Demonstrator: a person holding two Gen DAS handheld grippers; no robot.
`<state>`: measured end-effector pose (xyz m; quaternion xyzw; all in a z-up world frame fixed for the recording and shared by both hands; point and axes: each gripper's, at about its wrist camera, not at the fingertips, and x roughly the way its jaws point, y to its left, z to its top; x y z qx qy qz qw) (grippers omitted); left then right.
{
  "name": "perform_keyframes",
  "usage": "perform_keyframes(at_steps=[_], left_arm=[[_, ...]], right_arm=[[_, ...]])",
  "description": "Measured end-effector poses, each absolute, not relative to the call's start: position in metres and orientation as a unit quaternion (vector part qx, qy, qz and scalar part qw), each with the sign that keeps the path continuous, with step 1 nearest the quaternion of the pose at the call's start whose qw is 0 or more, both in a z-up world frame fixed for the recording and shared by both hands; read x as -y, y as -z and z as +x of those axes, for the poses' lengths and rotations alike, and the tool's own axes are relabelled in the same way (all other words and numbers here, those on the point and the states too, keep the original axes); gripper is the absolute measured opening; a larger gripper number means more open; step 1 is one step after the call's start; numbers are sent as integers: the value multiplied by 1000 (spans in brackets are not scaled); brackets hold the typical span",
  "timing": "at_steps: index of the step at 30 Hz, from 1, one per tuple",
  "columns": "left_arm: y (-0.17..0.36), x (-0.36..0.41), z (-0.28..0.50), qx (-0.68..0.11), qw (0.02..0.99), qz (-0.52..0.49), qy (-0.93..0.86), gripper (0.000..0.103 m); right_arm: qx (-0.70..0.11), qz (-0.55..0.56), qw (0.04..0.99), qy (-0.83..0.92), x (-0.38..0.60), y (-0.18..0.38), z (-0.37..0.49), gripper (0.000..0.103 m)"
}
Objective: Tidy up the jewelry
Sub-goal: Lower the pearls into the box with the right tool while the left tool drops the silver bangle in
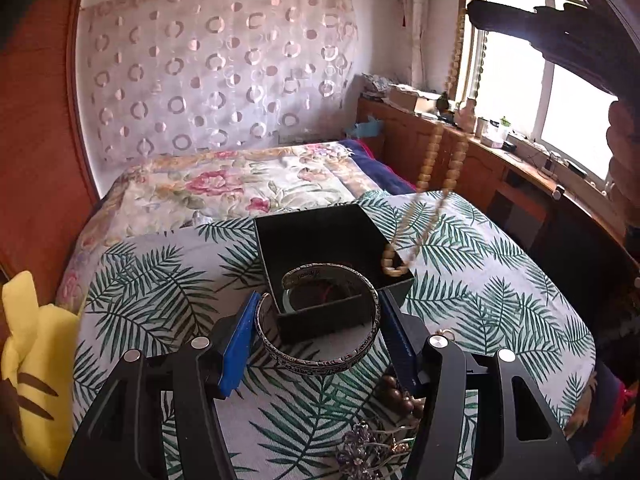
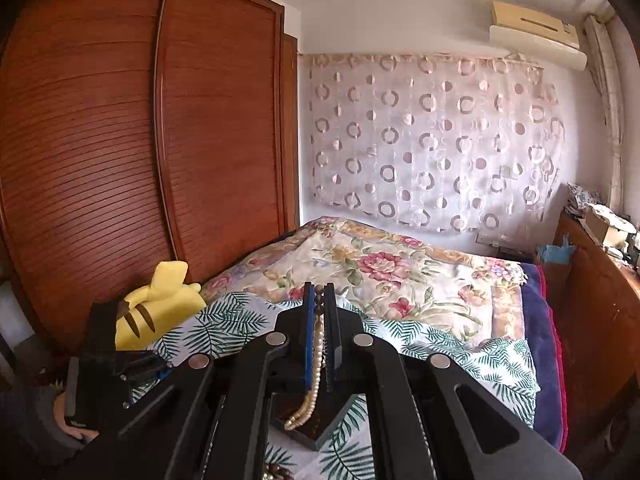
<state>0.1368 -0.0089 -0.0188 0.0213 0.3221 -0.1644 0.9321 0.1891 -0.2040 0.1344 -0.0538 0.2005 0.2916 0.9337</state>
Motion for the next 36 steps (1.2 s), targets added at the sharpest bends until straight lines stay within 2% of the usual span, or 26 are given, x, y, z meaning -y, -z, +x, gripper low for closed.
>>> perform_keyframes(at_steps=[6, 19, 26, 29, 36], left_arm=[[19, 7, 140, -322, 933, 17, 161, 57], [27, 10, 162, -335, 930, 22, 149, 57], [33, 13, 181, -347, 926, 23, 147, 57], [34, 17, 188, -350, 925, 24, 147, 57], [43, 35, 206, -362, 920, 44, 143, 57]], right_arm=[[-219, -66, 929, -291, 187, -120, 205, 5], [-328, -59, 898, -288, 170, -22, 233, 5], [-350, -56, 890, -287, 171, 1, 234, 6], [-346, -55, 892, -284, 180, 1, 231, 21], [-337, -48, 898, -279, 205, 0, 215, 21]])
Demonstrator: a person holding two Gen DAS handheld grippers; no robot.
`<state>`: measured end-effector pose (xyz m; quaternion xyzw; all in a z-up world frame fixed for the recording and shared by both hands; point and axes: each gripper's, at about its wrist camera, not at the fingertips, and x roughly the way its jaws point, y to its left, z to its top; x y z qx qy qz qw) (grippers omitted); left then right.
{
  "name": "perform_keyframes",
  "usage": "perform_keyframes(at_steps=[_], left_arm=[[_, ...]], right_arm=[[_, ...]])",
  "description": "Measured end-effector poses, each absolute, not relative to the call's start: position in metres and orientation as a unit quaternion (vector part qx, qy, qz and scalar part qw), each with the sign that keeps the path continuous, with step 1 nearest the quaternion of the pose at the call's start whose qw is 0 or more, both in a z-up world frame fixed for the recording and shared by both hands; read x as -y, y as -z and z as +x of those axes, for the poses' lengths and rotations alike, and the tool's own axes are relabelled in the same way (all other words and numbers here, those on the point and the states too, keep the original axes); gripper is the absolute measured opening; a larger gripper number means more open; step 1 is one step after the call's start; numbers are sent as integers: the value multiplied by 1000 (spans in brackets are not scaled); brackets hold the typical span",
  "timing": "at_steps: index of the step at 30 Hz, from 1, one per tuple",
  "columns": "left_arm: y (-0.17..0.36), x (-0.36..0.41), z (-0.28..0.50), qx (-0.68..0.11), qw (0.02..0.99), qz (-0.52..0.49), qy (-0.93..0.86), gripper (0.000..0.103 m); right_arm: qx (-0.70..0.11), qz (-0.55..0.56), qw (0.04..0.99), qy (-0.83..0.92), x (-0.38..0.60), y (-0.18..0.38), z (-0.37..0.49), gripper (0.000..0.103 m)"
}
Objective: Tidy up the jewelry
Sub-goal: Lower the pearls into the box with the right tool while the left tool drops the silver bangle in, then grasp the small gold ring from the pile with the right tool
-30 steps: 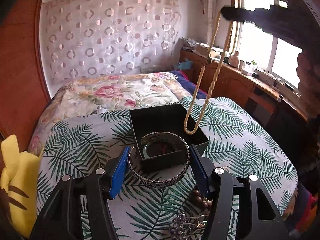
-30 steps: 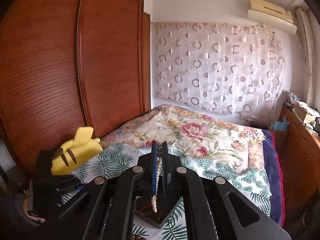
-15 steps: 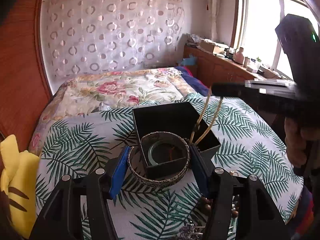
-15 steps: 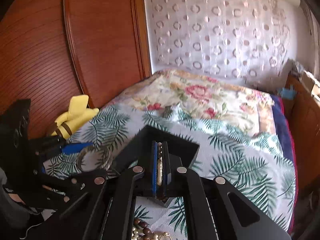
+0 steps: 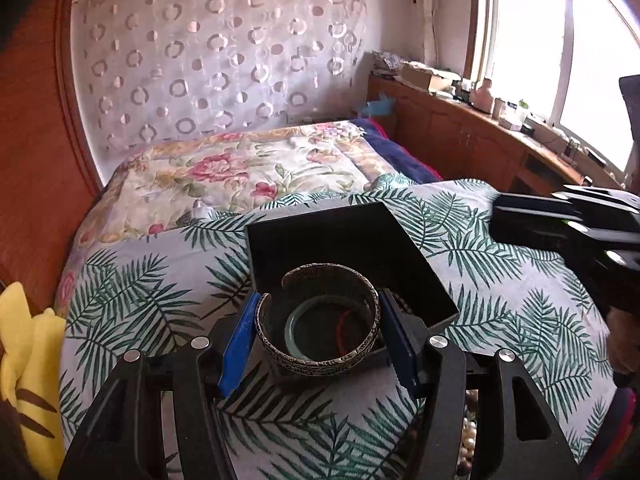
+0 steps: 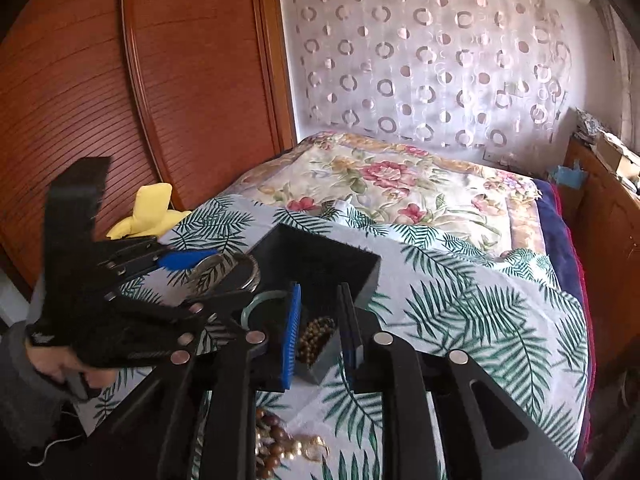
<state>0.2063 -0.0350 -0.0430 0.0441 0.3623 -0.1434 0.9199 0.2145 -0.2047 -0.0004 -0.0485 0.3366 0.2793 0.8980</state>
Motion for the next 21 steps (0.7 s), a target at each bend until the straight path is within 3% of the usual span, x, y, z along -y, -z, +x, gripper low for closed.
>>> perform_keyframes(at_steps=[12, 21], left_arm=[[64, 49, 220, -384, 911, 69, 133, 57], [49, 44, 203, -359, 922, 65, 131, 73]], right_arm=[[-360, -48, 893, -264, 243, 43, 181, 21], [-386, -48, 881, -269, 250, 74, 167, 21]])
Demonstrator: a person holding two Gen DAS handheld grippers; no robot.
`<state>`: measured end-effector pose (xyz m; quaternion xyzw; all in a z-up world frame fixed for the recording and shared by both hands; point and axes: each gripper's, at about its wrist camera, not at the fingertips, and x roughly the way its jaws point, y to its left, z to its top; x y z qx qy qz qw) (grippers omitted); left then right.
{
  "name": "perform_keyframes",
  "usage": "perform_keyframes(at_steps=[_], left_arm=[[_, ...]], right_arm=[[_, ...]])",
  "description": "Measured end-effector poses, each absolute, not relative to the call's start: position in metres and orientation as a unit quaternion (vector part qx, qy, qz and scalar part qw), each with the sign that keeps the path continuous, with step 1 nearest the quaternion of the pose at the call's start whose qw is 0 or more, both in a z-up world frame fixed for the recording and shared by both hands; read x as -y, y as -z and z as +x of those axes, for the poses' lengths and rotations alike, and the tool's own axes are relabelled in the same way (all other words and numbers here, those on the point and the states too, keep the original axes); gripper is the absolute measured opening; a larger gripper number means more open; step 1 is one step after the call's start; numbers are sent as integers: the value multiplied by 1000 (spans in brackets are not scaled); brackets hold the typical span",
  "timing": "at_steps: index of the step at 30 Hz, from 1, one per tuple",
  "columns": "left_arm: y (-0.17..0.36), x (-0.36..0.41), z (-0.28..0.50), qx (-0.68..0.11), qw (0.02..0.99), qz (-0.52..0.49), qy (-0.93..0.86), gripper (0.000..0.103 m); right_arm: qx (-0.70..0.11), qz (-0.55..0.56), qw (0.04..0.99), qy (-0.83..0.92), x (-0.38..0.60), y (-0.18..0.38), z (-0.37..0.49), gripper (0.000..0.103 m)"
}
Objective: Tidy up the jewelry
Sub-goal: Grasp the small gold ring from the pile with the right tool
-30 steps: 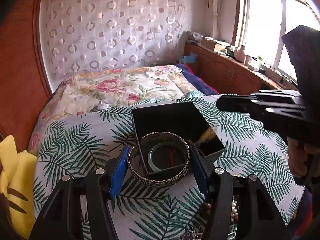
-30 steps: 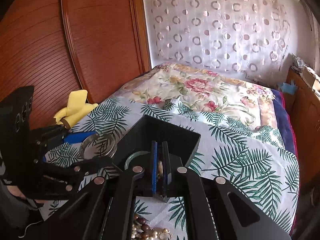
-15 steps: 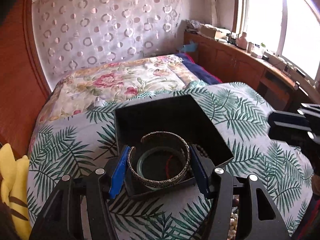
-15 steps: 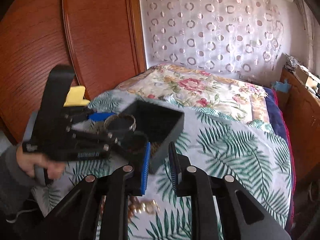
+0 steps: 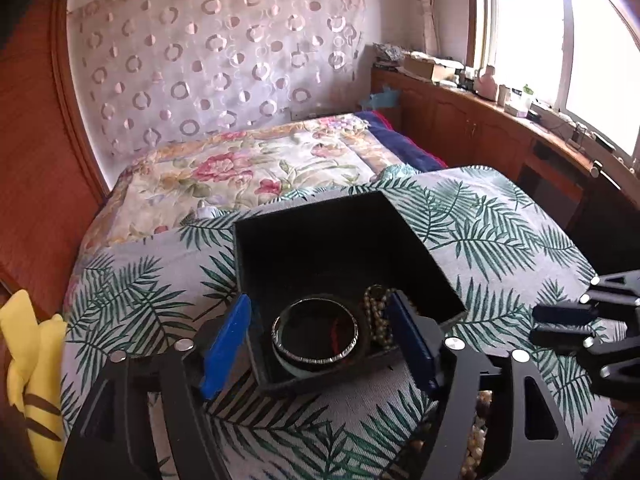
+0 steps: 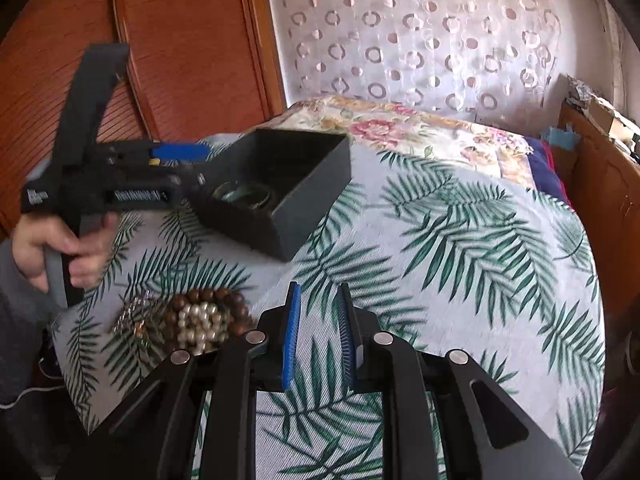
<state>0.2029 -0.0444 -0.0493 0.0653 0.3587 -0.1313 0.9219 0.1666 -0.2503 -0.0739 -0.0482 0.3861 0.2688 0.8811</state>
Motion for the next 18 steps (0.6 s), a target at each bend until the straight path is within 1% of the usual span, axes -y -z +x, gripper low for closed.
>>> perform_keyframes(at_steps=[3, 5, 10, 12, 18], left_arm=[[43, 41, 186, -346, 926, 60, 139, 76], [40, 38, 173, -337, 929, 54, 141, 82], [40, 34, 147, -329, 931, 47, 152, 83], [41, 33, 139, -327, 932, 48, 151, 83], [49, 24, 121, -332, 930, 41, 151, 84]], right_arm=[[-393, -53, 876, -276, 246, 82, 160, 21], [-396, -60, 873, -278, 241, 85, 157, 21], [-414, -75, 865, -273, 232, 97, 161, 20], [-418, -74, 863, -273, 229, 99, 165, 16], [-428, -88, 858, -270, 222, 105, 170, 15]])
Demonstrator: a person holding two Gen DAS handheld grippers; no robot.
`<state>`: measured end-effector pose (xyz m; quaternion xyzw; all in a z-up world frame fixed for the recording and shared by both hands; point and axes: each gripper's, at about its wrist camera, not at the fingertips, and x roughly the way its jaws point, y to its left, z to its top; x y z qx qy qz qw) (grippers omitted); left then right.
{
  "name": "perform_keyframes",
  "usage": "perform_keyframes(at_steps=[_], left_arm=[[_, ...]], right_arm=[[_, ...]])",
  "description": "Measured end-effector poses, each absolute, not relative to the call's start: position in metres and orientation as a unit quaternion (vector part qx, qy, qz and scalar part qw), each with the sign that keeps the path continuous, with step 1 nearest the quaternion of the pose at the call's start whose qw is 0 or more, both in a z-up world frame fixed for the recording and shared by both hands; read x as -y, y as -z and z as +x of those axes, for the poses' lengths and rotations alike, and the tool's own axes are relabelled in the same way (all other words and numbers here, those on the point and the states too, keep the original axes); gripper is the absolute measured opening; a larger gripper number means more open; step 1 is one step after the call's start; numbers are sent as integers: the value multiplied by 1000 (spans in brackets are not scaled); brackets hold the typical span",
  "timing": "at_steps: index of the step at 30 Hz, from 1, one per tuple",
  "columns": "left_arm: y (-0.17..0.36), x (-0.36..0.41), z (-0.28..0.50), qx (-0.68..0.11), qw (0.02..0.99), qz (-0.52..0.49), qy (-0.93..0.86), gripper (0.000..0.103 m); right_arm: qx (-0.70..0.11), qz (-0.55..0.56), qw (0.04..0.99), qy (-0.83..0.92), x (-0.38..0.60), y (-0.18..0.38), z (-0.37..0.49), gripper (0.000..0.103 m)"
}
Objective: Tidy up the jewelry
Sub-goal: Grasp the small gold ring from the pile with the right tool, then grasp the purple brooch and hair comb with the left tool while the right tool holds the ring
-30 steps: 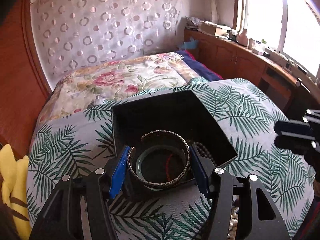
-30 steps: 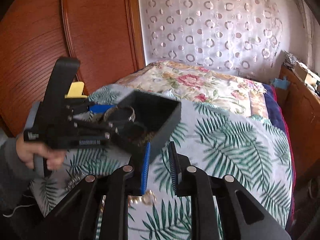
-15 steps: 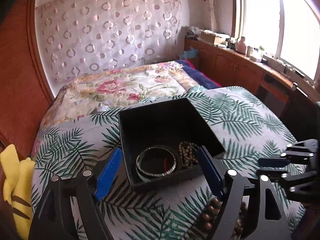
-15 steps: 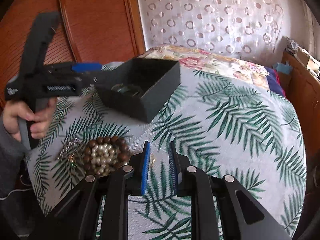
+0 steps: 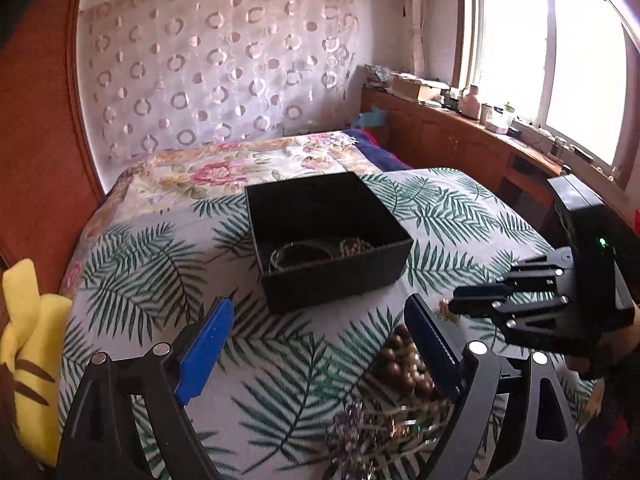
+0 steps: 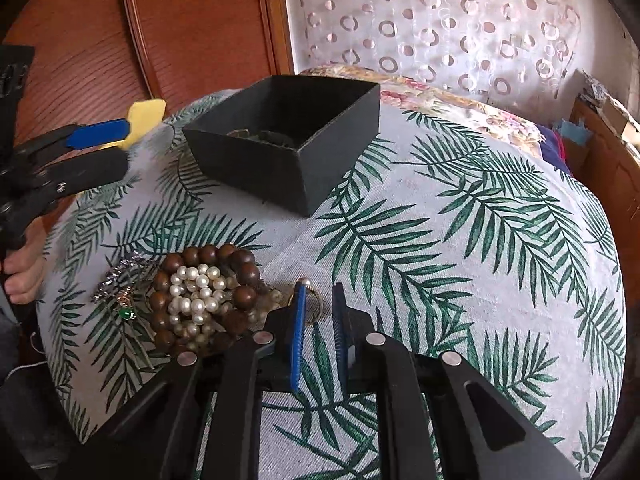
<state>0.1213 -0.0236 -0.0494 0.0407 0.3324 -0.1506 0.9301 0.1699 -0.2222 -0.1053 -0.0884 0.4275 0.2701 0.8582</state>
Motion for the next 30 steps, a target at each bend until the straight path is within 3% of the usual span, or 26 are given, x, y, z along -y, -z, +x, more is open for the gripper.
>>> perform_keyframes(at_steps=[4, 7, 22, 30], left_arm=[[55, 15, 113, -336, 930, 36, 146, 84], [60, 8, 109, -340, 929, 30, 143, 84], [87, -13, 85, -373, 917, 17, 140, 84], [94, -13, 67, -383, 910, 12, 159, 73]], right_arm=[[-426, -109, 858, -265, 217, 107, 168, 14], [-423, -124, 860, -258, 215, 108, 167, 5], [-397, -76, 879, -253, 243, 98, 125, 4], [-399, -51, 877, -263, 250, 105, 97, 5]])
